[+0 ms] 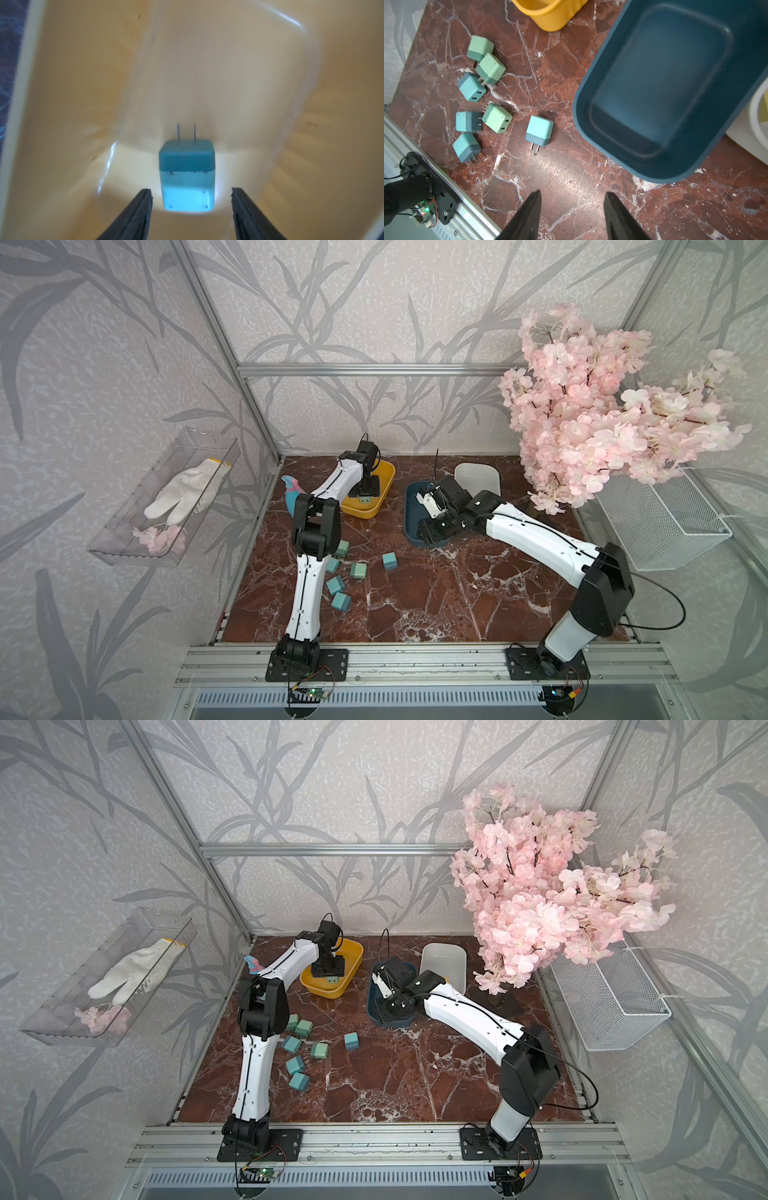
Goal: Place the plugs by color into the storage box
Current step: Place the plug in the storage box.
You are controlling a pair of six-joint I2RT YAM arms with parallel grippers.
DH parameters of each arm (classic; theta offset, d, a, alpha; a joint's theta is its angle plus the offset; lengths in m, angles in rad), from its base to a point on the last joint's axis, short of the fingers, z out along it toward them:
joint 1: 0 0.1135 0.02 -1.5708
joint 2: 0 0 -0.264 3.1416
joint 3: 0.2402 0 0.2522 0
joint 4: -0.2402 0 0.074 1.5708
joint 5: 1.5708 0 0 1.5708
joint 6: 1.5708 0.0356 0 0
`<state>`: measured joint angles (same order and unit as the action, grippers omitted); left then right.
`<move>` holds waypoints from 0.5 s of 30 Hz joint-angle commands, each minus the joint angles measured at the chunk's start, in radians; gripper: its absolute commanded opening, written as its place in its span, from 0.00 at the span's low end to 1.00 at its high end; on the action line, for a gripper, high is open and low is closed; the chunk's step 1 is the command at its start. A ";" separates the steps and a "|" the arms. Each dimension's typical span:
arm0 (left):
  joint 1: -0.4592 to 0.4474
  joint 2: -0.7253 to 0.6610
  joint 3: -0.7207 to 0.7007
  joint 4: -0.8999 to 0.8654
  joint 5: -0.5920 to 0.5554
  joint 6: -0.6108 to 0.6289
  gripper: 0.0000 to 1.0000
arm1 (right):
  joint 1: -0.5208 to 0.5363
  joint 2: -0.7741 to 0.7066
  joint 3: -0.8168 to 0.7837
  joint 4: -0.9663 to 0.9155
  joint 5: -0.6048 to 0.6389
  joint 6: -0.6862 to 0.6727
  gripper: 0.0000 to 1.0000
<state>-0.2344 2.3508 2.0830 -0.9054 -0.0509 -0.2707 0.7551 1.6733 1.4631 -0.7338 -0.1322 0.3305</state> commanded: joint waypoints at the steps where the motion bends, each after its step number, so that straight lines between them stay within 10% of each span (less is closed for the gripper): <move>1: 0.007 -0.116 -0.019 0.020 -0.009 0.004 0.76 | 0.030 -0.004 0.036 -0.031 0.001 0.028 0.53; 9: 0.007 -0.323 -0.118 0.040 0.008 -0.025 0.73 | 0.140 0.000 0.142 -0.091 0.028 0.033 0.53; 15: 0.007 -0.727 -0.528 0.209 -0.023 -0.035 0.71 | 0.228 0.077 0.267 -0.217 0.141 0.095 0.53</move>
<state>-0.2298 1.7641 1.6863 -0.7677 -0.0559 -0.2916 0.9661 1.7142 1.7023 -0.8555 -0.0536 0.3714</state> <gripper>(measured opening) 0.713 0.530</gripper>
